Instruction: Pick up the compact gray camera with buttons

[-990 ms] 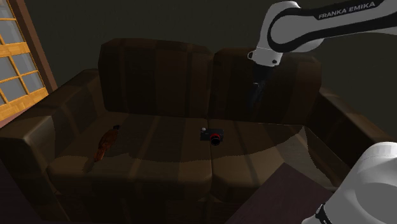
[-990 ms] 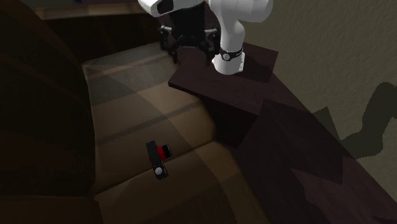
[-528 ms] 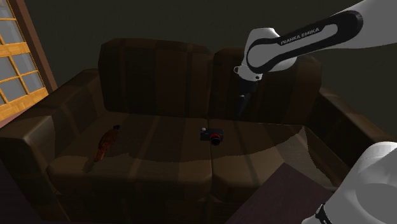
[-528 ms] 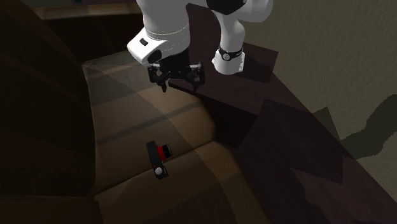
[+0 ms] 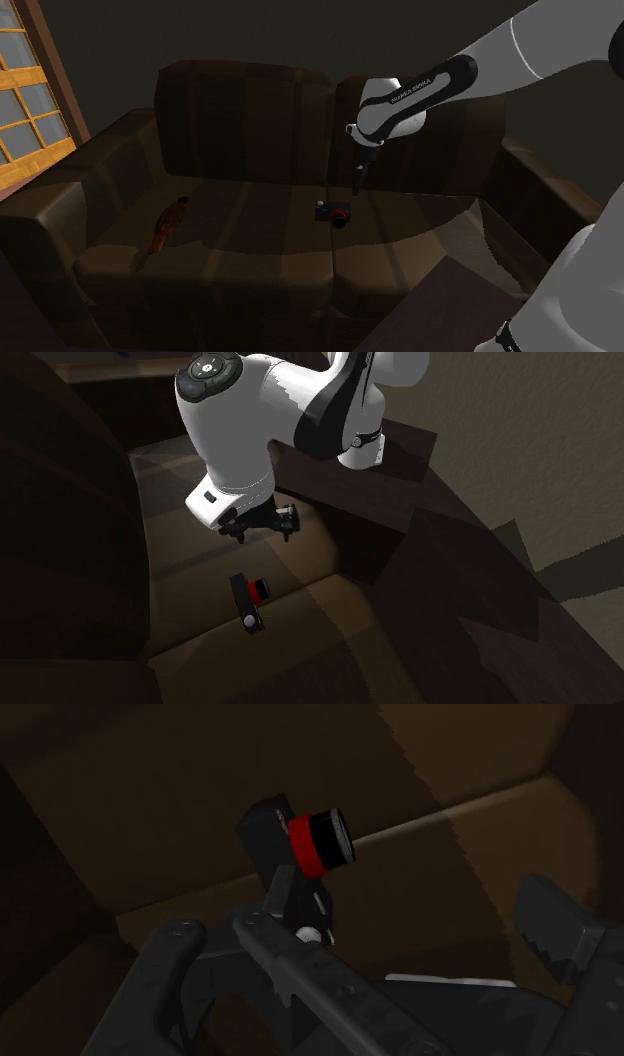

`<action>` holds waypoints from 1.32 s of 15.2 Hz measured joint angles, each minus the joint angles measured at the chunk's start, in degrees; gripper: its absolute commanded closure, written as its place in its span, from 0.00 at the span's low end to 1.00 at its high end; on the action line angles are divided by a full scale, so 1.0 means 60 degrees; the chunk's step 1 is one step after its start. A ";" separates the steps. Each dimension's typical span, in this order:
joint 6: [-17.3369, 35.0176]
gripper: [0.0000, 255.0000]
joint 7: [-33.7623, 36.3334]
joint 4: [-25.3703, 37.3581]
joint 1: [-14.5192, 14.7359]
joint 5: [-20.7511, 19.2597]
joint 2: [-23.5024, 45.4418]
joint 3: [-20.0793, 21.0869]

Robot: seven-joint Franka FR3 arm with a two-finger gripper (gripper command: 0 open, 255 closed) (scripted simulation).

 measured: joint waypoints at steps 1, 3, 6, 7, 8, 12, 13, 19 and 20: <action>0.0200 0.00 -0.0173 0.0174 -0.0007 0.0029 0.0364 -0.0001; 0.0473 0.00 -0.0504 0.0610 -0.0032 0.0080 0.1046 0.0012; 0.0902 0.00 -0.1010 0.1394 -0.0115 0.0177 0.2207 0.0073; 0.1054 0.00 -0.1132 0.1670 -0.0127 0.0199 0.2618 0.0111; 0.1163 0.00 -0.1268 0.1954 -0.0149 0.0213 0.2997 0.0149; 0.1484 0.00 -0.1754 0.3165 -0.0249 0.0203 0.4453 0.0293; 0.1488 0.00 -0.1816 0.3409 -0.0261 0.0196 0.4697 0.0317; 0.1988 0.00 -0.1907 0.3612 -0.0304 0.0233 0.5382 0.0378; 0.2088 0.00 -0.1925 0.3655 -0.0322 0.0248 0.5524 0.0391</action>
